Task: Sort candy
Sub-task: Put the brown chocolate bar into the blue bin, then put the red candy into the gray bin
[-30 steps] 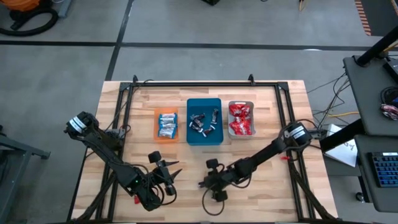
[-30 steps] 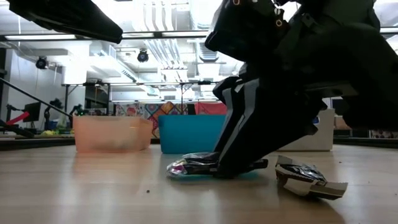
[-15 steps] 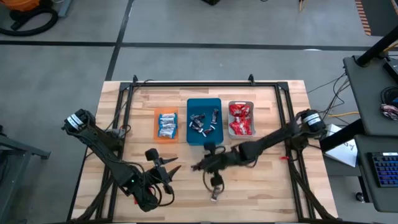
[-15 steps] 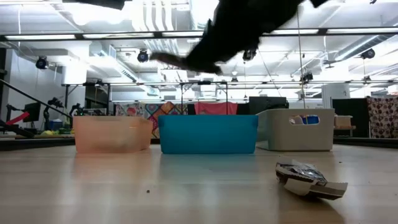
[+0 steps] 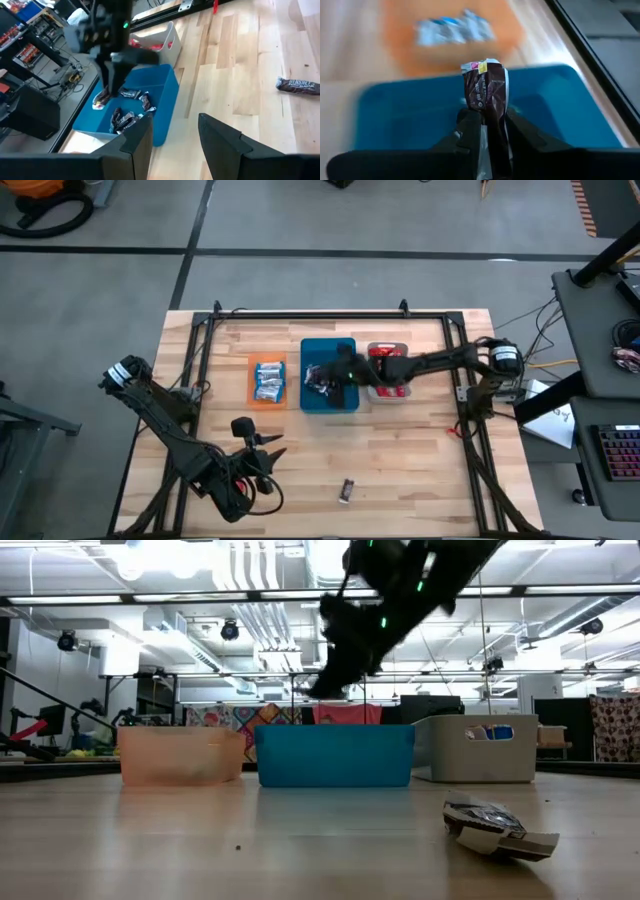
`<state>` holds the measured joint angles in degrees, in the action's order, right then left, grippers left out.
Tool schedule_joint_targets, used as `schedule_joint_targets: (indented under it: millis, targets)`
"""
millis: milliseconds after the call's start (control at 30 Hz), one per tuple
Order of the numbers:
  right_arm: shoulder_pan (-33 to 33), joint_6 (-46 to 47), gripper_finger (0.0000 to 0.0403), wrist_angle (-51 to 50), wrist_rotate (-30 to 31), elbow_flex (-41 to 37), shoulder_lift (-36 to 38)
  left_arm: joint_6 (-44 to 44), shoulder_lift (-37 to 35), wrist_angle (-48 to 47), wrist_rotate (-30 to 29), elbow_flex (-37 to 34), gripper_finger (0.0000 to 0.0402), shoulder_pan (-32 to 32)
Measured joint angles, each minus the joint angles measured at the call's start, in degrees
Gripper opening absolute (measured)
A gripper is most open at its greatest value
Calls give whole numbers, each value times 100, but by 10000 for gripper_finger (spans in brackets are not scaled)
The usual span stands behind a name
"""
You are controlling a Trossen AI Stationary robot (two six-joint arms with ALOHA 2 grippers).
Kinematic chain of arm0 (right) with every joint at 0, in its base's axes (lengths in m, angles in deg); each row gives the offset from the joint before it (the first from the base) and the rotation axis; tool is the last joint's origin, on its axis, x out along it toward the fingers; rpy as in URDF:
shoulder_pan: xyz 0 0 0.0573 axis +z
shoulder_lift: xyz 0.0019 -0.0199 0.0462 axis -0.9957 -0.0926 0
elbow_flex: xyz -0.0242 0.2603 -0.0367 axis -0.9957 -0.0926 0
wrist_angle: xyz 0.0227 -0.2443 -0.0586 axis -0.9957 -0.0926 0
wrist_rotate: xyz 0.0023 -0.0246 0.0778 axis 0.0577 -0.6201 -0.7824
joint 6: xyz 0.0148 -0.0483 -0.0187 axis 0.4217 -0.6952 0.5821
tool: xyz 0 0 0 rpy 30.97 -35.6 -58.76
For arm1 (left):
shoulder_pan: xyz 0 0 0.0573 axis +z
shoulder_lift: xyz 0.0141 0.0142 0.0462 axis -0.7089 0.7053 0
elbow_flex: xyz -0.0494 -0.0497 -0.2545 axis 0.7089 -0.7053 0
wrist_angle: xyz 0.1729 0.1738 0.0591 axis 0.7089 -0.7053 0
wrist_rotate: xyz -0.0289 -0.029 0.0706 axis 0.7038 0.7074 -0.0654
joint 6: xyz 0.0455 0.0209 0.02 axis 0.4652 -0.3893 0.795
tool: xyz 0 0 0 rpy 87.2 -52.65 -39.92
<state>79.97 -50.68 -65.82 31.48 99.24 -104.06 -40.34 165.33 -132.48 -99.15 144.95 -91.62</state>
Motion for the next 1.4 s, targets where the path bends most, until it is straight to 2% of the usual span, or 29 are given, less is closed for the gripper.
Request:
schedule_joint_targets:
  millis: [133, 333, 467, 733, 833, 900, 1000, 1067, 1133, 1300, 1400]
  targets:
    - [-630, 102, 76, 216, -13, -79, -261, -25, -2, -4, -1, -45, 141, 0]
    - [-1256, 438, 119, 249, -508, 26, -520, -178, 0, -15, 4, -85, 141, 6]
    - [-1338, 595, 151, 198, -520, 36, -503, -308, 0, -17, 4, -85, 141, 6]
    - [-1167, 1006, 179, -99, -536, 40, -168, -428, 0, -43, 163, -122, 141, 6]
    - [-940, 1152, 182, -499, -656, 38, -9, -431, 0, -46, 763, -111, 141, 17]
    - [-704, 1202, 182, -796, -664, 37, 113, -424, 0, -83, 1497, -64, 141, 26]
    - [-263, 1354, 182, -1293, -664, 31, 326, -569, 0, -178, 3154, -39, 141, 24]
    - [82, 1486, 183, -1585, -655, 22, 494, -1031, 3, -206, 4296, -47, 141, 1]
    - [442, 1632, 183, -1751, -616, 7, 644, -1722, 37, -248, 5016, -71, 141, -70]
    - [1329, 1899, 183, -1767, -402, -58, 849, -3250, 258, -655, 5183, -98, 141, -490]
    - [1732, 2008, 182, -1902, 459, -16, 1028, -3740, 399, -1016, 5223, -109, 146, -700]
